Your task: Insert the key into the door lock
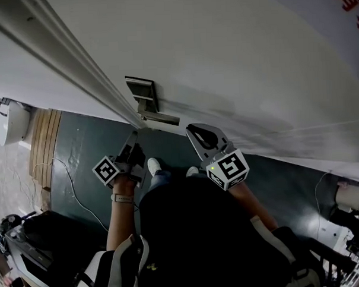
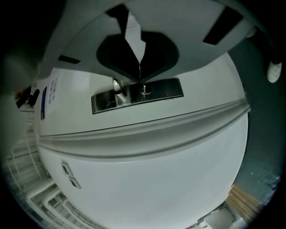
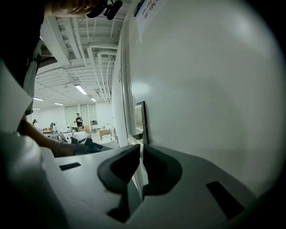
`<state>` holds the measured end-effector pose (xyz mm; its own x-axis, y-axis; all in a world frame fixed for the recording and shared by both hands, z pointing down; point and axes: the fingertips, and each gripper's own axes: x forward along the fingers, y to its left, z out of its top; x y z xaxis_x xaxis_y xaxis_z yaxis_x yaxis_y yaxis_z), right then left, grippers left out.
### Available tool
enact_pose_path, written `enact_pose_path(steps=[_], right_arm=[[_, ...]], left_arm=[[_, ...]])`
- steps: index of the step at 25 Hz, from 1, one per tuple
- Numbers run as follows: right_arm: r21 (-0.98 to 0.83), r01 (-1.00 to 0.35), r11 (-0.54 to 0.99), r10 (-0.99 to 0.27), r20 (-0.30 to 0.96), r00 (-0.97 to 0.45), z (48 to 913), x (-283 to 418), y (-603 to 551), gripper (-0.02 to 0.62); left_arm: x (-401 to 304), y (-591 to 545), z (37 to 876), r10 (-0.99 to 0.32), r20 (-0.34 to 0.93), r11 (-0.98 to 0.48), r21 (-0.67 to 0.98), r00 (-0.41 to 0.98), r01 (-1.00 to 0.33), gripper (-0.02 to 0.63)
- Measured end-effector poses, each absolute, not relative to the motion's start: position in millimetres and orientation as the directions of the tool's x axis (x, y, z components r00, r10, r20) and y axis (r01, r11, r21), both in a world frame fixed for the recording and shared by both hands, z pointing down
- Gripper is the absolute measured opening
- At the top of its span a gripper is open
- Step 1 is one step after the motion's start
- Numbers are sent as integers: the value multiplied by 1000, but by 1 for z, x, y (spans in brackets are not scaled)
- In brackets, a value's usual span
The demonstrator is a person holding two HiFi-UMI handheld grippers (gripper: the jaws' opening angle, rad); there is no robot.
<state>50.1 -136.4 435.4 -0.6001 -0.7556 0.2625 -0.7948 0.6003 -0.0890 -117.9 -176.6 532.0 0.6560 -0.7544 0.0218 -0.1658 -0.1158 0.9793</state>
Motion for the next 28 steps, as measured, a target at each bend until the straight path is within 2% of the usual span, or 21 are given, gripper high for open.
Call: enact_pose_path(steps=[5, 12, 21, 28], right_arm=[[-90, -741, 666, -704, 253, -664, 432, 27, -135, 32], [-85, -665, 742, -632, 242, -736, 431, -7, -134, 32], [-70, -573, 816, -547, 226, -806, 419, -46, -125, 32], [-38, -520, 853, -502, 212, -839, 404, -67, -117, 32]], left_arm=[[-134, -160, 512, -777, 76, -185, 921, 625, -342, 11], [-156, -143, 495, -810, 148, -288, 742, 567, -605, 10], [-178, -119, 458, -871, 208, -315, 460, 446, -830, 10], [-189, -106, 432, -901, 192, -321, 305, 388, -897, 11]])
